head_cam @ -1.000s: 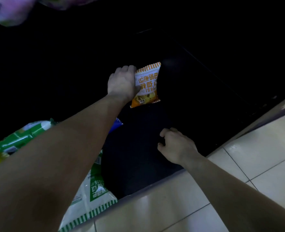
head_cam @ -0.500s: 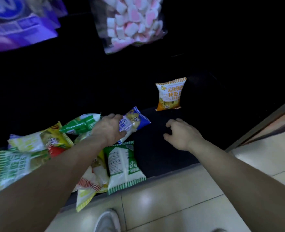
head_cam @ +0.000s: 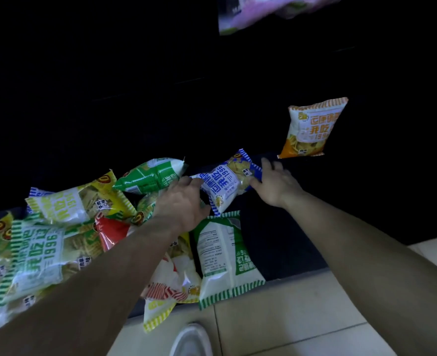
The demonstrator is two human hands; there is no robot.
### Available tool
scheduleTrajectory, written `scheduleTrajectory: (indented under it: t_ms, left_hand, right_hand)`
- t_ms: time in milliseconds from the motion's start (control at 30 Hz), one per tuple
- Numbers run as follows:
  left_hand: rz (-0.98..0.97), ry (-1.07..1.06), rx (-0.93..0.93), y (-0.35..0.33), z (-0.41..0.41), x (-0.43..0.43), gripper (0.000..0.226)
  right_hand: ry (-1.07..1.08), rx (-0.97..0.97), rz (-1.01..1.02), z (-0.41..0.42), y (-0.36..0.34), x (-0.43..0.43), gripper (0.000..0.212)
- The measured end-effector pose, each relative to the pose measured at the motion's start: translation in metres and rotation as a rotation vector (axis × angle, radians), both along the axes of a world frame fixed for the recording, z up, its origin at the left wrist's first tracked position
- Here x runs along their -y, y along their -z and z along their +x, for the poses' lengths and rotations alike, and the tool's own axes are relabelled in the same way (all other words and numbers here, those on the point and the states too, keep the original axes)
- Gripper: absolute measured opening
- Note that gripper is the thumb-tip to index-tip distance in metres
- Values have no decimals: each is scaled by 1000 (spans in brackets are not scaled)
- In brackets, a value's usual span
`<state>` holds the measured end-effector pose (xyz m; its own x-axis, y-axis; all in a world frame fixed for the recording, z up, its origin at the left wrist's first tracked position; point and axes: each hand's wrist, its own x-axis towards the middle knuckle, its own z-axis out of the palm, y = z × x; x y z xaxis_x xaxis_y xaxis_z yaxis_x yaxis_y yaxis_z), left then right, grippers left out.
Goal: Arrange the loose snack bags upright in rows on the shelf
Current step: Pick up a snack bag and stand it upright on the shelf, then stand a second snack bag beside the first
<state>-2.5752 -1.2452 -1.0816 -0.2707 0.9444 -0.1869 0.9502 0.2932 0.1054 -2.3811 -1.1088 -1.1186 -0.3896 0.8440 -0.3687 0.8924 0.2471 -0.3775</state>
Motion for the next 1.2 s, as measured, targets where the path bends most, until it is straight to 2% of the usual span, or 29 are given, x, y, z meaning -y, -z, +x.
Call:
scheduleTrajectory:
  t_ms: [67,133,233,267,367,467,533,600,700,867,933,1067,1133,1200]
  left_hand:
    - [-3,18,-1,2,0,4,70]
    - [-7,20,23,3,-1,8,70]
    - [-21,3,70,2,-1,9,72]
    - [-23,-7,69,1,-2,7,71]
    - [-37,-48,86,-1,-2,0,70]
    - [-65,-75,100,-1,0,-5,70]
    - [-67,-69,84,0,1,-4,70]
    - [-76,-56,65,1,0,-2,71]
    - [-77,-58,71,4,-2,-2,72]
    - [-78,-96,92,4,0,-9,73]
    - [-80,-98,102,3,3,-13,73]
    - [-66,-63,116,1,12,-16,72]
    - [-66,-43,122,1,15,-15,70]
    - [-74,-38,131,2,15,-15,70]
  right_hand:
    - [4,23,-31,-9,9,-3,83]
    - [-63,119,32,-8,12,1,77]
    - [-151,258,221,14,12,14,41]
    - [-171,260,222,23,12,21,36]
    - [-198,211,252,42,12,36,40]
    - [-192,25,360,33,8,33,38]
    - [-279,-43,282,17,5,27,64]
    - [-364,-27,172,1,8,26,78]
    - [-420,72,170,-3,21,30,76]
    - [-446,214,416,29,21,36,75]
    - [-446,189,424,39,19,34,75]
    - [-445,64,196,33,19,27,72]
    - [-384,10,218,21,20,22,63]
    - [-321,1,324,11,20,20,61]
